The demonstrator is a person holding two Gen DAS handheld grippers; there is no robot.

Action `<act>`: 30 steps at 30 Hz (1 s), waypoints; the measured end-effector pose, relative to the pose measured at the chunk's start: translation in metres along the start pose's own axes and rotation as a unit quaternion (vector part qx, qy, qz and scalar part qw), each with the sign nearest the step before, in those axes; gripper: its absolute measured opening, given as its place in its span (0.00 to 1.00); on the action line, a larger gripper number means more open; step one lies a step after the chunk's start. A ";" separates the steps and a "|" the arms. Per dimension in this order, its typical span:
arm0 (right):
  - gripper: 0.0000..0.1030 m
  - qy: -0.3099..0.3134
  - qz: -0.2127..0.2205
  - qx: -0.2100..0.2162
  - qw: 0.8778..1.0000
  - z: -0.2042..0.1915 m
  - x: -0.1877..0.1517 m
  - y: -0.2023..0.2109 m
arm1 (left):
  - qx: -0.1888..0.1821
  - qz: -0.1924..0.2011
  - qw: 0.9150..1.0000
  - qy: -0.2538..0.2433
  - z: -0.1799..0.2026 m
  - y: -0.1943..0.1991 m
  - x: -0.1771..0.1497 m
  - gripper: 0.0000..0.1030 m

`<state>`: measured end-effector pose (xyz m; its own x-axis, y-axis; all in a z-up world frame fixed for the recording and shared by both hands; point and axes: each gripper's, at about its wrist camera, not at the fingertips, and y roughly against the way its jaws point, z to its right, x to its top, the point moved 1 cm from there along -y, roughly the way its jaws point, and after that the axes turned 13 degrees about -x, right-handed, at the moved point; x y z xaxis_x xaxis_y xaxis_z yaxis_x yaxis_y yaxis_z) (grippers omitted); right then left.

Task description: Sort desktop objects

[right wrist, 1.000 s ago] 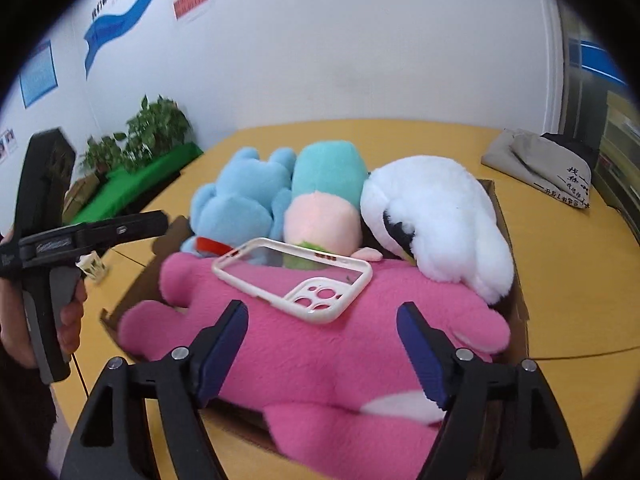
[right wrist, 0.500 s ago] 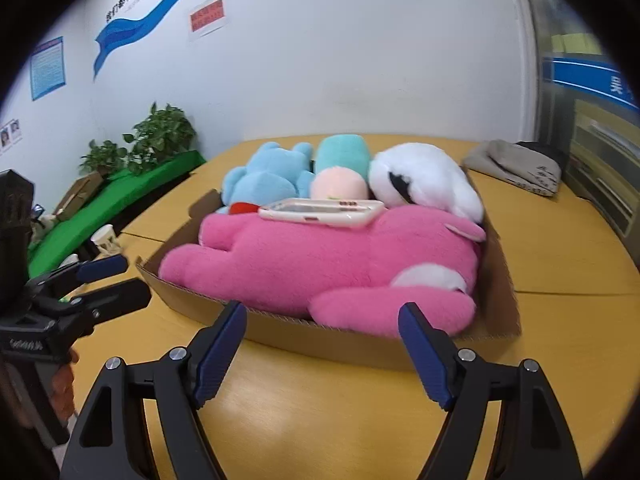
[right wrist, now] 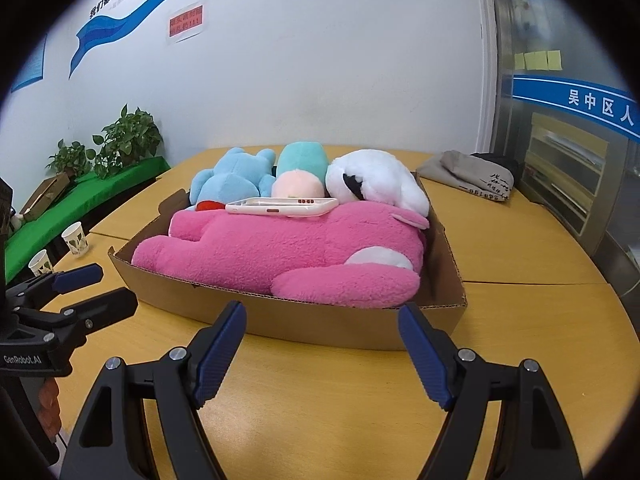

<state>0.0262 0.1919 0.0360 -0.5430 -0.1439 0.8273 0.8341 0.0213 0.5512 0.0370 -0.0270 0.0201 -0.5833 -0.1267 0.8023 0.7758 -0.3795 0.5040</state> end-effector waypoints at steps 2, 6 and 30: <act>0.76 0.001 -0.002 0.002 1.000 -0.002 0.000 -0.002 | 0.005 0.003 1.000 0.002 -0.003 0.000 0.000 1.00; 0.76 0.004 -0.006 0.005 1.000 -0.005 -0.001 -0.006 | 0.017 0.005 1.000 -0.001 -0.007 -0.002 -0.001 1.00; 0.76 -0.001 -0.023 0.008 1.000 -0.002 -0.010 -0.021 | 0.059 -0.016 0.998 -0.003 -0.008 -0.024 -0.006 1.00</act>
<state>0.0144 0.1905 0.0161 -0.5813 -0.1435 0.8009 0.8062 0.0309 0.5908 0.0205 -0.0249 0.0004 -0.6063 -0.1113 0.7874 0.7806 -0.2723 0.5626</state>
